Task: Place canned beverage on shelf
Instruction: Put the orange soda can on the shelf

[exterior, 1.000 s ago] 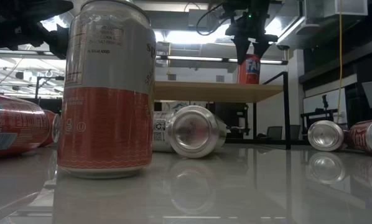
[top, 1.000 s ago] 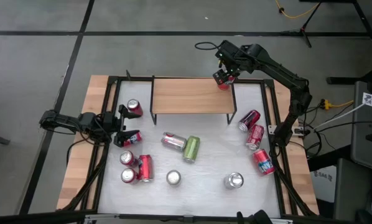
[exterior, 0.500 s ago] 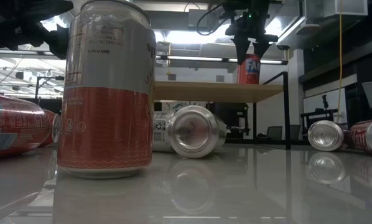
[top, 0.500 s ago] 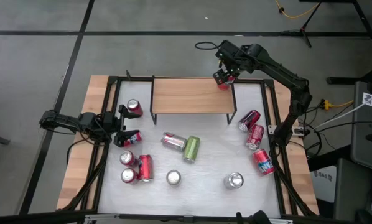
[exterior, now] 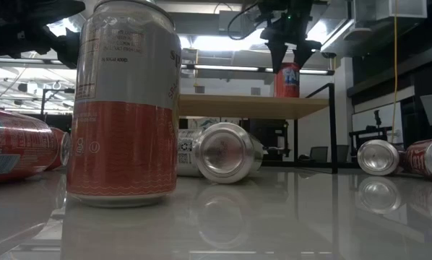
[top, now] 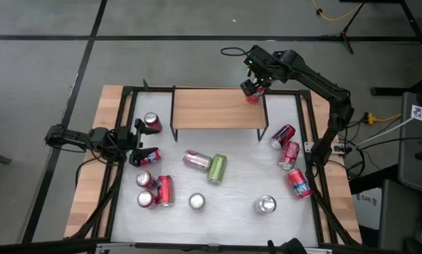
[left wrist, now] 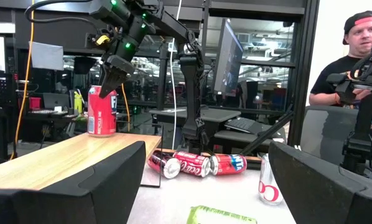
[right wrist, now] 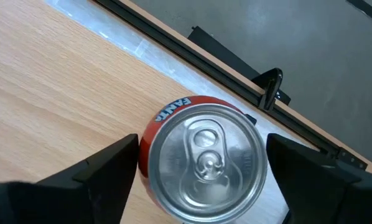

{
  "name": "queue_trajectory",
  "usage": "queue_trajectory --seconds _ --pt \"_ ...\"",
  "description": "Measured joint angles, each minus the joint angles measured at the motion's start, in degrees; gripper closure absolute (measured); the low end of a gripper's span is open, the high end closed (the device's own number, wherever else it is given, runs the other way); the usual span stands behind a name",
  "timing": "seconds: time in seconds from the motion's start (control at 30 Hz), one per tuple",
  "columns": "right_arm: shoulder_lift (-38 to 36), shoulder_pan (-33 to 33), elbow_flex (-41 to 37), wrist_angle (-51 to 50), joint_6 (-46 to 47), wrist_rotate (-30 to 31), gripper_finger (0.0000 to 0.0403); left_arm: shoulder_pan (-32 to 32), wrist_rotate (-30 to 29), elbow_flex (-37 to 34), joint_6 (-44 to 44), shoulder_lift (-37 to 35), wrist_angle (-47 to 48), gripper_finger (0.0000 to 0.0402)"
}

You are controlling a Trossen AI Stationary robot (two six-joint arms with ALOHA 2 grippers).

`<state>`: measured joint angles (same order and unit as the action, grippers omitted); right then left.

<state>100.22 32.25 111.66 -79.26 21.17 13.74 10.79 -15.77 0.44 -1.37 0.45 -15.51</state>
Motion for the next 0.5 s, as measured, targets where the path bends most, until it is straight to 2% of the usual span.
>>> queue_trajectory --seconds 0.2,0.5 --pt "0.0 0.0 0.0 0.0 0.0 0.1 0.0042 0.0 0.0 0.0 0.0 0.0 0.0 0.0066" --pt "-0.3 0.0 0.0 3.5 -0.6 0.2 0.0040 0.0 0.0 0.0 0.0 0.0 0.0 0.0066"
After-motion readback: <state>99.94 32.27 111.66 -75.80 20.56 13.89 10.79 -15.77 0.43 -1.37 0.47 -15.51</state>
